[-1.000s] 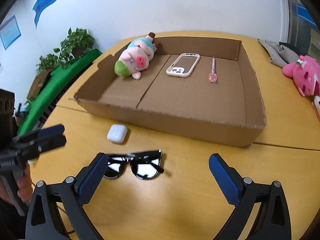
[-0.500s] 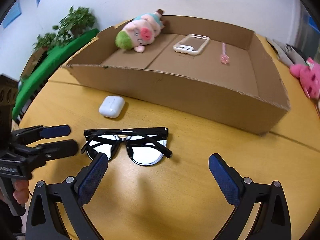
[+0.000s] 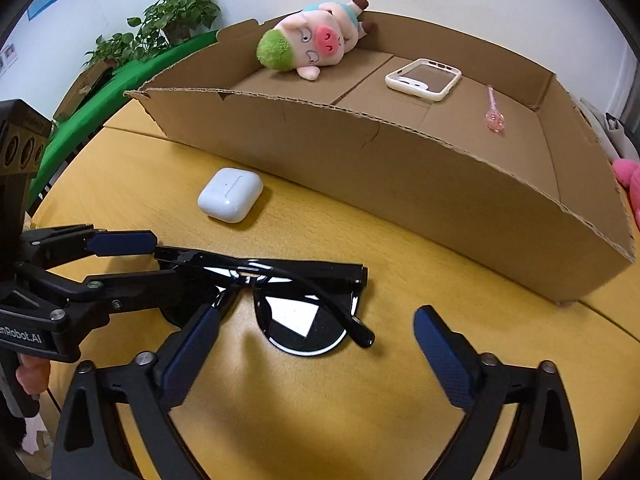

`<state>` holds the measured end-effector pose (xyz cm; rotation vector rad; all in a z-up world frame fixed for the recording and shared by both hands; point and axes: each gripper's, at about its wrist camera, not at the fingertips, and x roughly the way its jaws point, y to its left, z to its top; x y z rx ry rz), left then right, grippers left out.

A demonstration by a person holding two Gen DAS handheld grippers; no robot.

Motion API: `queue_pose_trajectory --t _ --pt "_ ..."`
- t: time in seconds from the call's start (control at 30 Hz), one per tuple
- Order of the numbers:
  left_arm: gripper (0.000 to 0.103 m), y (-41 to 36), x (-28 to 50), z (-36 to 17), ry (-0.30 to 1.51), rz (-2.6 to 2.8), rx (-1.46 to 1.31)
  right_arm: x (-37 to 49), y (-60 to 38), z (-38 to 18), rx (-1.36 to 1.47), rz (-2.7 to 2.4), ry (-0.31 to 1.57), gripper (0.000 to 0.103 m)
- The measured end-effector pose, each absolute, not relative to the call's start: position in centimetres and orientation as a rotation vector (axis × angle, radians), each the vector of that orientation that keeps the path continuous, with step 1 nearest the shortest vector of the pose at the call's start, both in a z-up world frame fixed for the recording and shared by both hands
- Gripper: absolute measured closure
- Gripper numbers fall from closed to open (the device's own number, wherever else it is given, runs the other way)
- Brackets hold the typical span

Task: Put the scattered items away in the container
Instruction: 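Move both grippers toward the black sunglasses on the table, then close both grippers on the sunglasses frame, one at each lens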

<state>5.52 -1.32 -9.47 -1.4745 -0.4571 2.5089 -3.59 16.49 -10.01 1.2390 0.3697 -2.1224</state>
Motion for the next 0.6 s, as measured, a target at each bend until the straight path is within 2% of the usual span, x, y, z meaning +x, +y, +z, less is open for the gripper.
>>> queue_pose_trajectory --t 0.33,0.6 --pt "0.055 -1.7 4.6 -9.4 -0.386 2.523 -1.495 -3.1 16.0 -10.7 1.254 -2.050 0.333 0.022" --pt "0.057 -1.8 4.8 -9.6 -0.359 2.500 -1.486 -1.7 16.5 -10.7 1.241 -2.033 0.322 0.024"
